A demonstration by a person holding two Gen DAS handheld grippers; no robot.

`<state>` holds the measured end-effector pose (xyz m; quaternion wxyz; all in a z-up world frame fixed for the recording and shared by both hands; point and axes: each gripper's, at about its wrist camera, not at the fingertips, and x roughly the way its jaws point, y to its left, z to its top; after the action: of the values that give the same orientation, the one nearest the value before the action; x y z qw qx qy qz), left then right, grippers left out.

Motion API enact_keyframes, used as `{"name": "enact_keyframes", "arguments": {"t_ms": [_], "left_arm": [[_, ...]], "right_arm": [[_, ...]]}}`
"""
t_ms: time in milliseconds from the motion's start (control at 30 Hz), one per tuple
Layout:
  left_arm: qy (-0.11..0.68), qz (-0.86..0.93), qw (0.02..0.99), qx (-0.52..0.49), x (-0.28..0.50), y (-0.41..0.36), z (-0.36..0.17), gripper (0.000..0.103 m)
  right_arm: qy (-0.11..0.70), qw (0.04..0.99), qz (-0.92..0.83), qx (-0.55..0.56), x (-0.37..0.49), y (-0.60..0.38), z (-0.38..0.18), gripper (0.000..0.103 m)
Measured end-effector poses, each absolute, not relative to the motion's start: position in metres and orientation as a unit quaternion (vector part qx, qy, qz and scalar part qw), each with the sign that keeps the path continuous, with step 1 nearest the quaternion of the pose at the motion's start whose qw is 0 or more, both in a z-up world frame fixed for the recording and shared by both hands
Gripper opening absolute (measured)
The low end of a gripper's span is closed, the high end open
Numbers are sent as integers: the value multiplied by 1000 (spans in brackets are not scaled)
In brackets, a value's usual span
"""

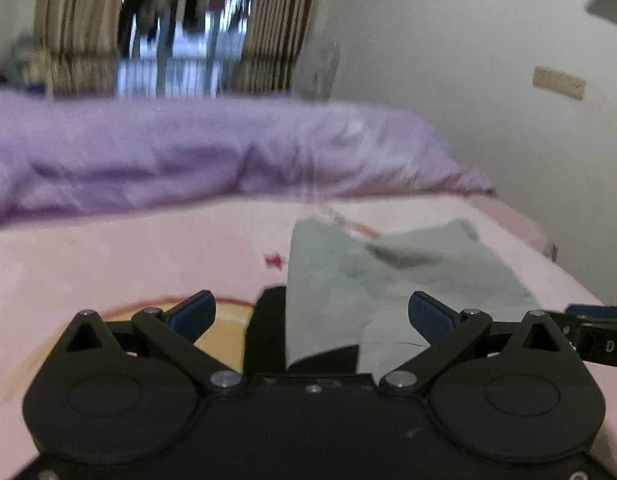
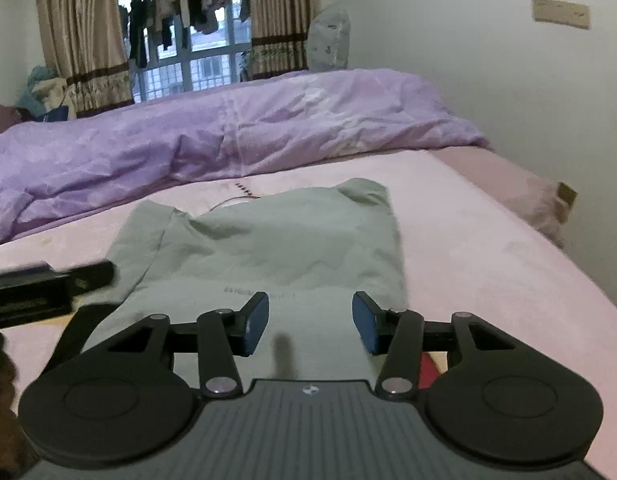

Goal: Fold large clothes

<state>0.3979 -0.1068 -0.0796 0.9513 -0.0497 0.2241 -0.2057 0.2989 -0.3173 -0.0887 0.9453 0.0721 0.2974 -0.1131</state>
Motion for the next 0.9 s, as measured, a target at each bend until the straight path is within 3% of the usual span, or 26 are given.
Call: {"name": "enact_keyframes", "arguments": {"t_ms": [167,267,367,467,533,900], "left_arm": [[309,-209,927,-40,354,-100,-103,103],[366,-199,909,-15,346,-103,-136,103],[399,-189,897,-26,348,-93,-122,103],[375,-154,913,52,326,-93,-92,103],[367,-157,914,65,312,-91,-73,103],[359,-182,912,76,270,-94,-34,103]], "right_arm": [[343,928,-104,98,262,-305,-108,60],[353,927,-113,54,258,-288,-132,63],[375,919,-120,28,260,-278,-124,63],[400,909,-110,36,249,-272,-97,73],[391,911,-123,37,233,-266,-82,92],[387,909,-133,76,184,-268,-51,92]]}}
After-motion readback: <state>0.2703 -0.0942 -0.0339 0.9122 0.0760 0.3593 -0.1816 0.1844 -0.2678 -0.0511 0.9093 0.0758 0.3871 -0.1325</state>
